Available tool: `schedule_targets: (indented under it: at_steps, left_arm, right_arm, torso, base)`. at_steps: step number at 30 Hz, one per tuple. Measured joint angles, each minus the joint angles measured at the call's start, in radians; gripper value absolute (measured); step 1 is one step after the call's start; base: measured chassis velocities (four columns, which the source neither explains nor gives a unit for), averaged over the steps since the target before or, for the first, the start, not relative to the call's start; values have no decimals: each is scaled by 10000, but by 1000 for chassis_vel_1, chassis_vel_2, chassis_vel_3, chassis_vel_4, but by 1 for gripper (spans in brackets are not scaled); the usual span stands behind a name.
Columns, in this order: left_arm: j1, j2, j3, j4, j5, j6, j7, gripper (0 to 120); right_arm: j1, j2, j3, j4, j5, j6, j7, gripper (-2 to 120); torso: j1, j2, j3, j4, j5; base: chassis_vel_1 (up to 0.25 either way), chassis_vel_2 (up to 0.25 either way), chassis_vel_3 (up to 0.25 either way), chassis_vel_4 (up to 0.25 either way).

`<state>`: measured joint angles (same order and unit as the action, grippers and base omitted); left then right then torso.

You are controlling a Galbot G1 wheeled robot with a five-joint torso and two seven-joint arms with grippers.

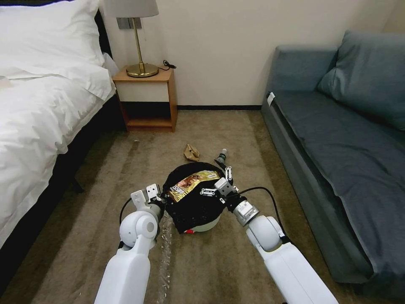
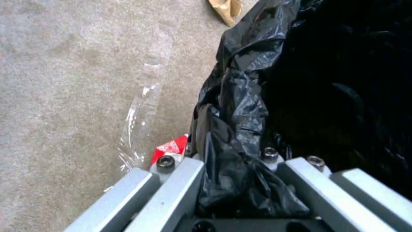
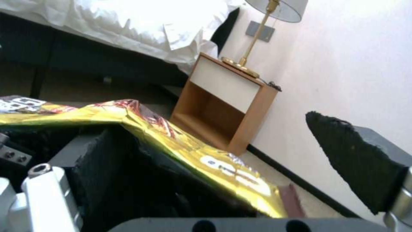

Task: Pick up the trash bin, then pick up the garbage on the floor and place it into the trash bin.

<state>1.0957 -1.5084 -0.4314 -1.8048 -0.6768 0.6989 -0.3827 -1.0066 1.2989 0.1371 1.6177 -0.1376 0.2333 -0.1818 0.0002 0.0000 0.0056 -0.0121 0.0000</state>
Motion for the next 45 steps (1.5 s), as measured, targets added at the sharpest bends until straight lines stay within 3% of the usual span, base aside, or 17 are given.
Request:
schedule_targets:
  at_steps: [7,28,30,36,45]
  left_arm:
    - [33,-9,22,-75,57,0,-6,3]
    - [-1,2,-6,-75,75,-9,-43,3]
    - [-8,1,-5,-79,77,-9,-54,3]
    - [-13,13,-18,-85,80,-9,-55,3]
    - [-46,34,-35,-55,102,-9,-45,3]
  right_arm:
    - [194,80,265,-136,-1191,271,136,100]
    - [255,-103,221,-86,-1753,345,32,100]
    - [377,-285,258,32,-2498,529,-203,100]
    - [544,-355,327,144,-3010,639,-281,100]
    - [779,-189,608,234,-4923,1194,-334,100]
  torso:
    - [0,2,0,0,0]
    - [0,2,0,0,0]
    - [0,2,0,0,0]
    - [0,2,0,0,1]
    - [0,1,0,1,0]
  base:
    - [0,0,0,0]
    - [0,0,0,0]
    - [0,0,0,0]
    - [0,0,0,0]
    - [0,0,0,0]
